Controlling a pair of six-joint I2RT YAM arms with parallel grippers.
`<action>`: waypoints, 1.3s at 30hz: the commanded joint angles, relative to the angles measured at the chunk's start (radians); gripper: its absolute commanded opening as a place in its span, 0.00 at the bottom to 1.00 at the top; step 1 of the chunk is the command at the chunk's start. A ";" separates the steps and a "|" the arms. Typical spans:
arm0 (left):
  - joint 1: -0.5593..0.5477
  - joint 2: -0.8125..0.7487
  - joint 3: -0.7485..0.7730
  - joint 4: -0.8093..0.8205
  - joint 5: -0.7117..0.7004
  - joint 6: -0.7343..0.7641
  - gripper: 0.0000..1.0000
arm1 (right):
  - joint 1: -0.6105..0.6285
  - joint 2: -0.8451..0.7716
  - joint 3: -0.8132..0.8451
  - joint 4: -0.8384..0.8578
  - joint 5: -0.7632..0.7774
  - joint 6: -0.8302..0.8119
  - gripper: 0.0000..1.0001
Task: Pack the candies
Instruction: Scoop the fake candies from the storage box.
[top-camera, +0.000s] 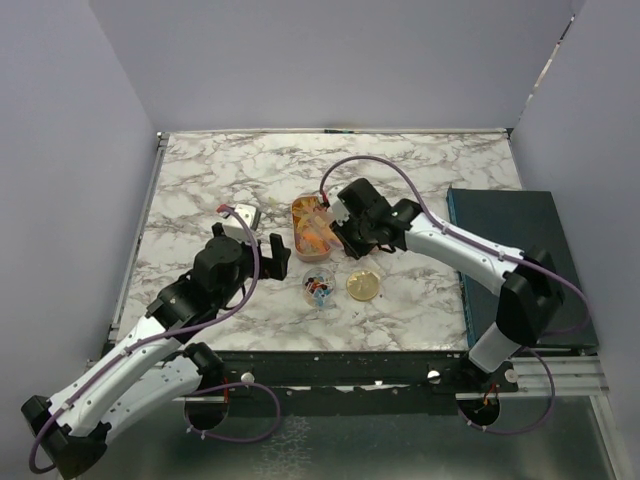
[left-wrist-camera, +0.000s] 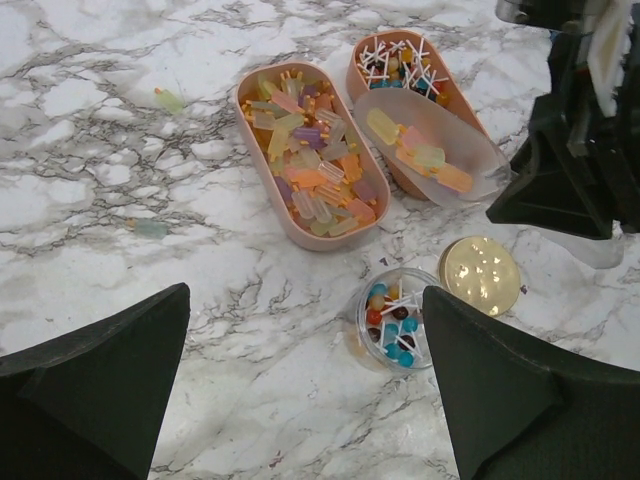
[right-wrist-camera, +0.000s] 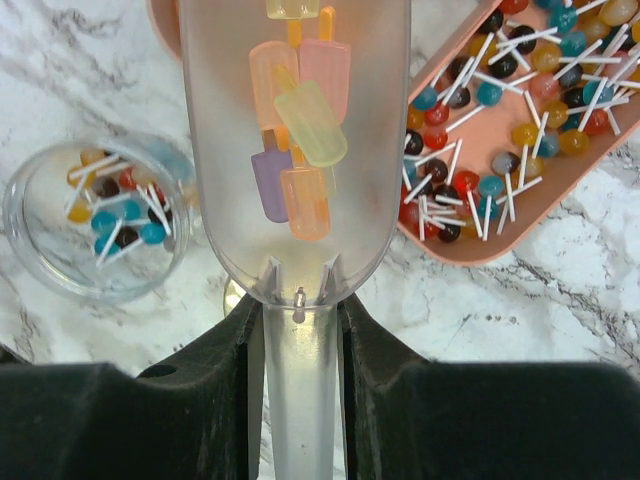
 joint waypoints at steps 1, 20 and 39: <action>0.000 0.016 0.005 -0.003 0.008 -0.013 0.99 | 0.001 -0.105 -0.087 0.066 -0.044 -0.131 0.01; -0.001 0.145 0.018 0.049 0.225 -0.085 0.99 | 0.123 -0.413 -0.322 0.063 -0.225 -0.439 0.00; -0.002 0.132 -0.013 0.047 0.238 -0.123 0.99 | 0.131 -0.703 -0.425 0.185 -0.312 -0.421 0.00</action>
